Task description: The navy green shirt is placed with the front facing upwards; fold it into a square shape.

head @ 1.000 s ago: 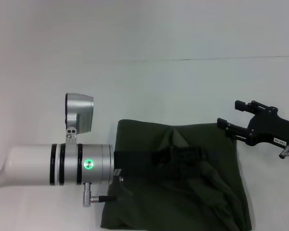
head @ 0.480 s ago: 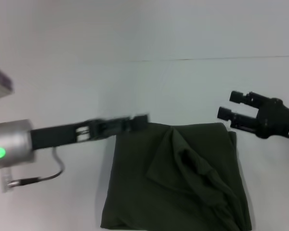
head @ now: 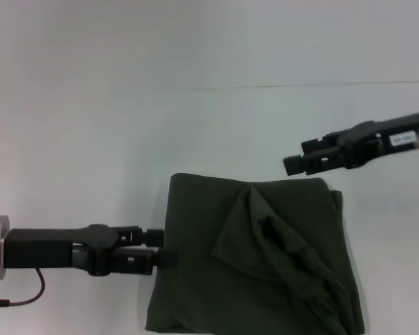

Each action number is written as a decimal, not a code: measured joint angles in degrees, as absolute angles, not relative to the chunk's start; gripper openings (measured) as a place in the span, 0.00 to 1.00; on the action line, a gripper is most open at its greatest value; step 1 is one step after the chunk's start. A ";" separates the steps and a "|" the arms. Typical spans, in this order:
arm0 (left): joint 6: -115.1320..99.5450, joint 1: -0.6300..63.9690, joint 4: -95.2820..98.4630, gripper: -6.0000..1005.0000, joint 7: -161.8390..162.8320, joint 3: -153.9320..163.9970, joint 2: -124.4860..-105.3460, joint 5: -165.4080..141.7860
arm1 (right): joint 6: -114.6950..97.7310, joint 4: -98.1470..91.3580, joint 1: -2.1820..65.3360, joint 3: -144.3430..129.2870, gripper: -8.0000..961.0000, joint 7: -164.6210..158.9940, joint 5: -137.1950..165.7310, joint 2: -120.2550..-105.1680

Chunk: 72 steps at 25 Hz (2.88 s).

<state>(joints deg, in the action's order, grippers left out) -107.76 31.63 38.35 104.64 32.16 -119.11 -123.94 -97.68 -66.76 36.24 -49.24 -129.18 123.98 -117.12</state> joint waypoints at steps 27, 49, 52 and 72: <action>-107.34 32.64 37.62 0.93 104.18 33.22 -119.40 -124.89 | -100.23 -61.06 56.08 -70.74 0.82 -151.87 152.58 -120.10; -106.61 32.79 36.12 0.93 104.30 33.12 -119.44 -124.80 | -93.02 -60.24 52.21 -73.37 0.82 -154.85 159.66 -119.63; -106.50 32.87 36.13 0.93 104.19 33.14 -119.44 -124.83 | -93.09 -60.46 51.83 -69.53 0.82 -154.26 160.08 -119.45; -106.36 32.82 36.12 0.93 104.53 33.20 -119.44 -124.88 | -97.60 -67.63 50.13 -56.63 0.82 -153.37 163.69 -117.85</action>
<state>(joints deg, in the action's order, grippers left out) -106.36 32.82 36.12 104.53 33.20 -119.44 -124.88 -97.60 -67.63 50.13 -56.63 -153.37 163.69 -117.85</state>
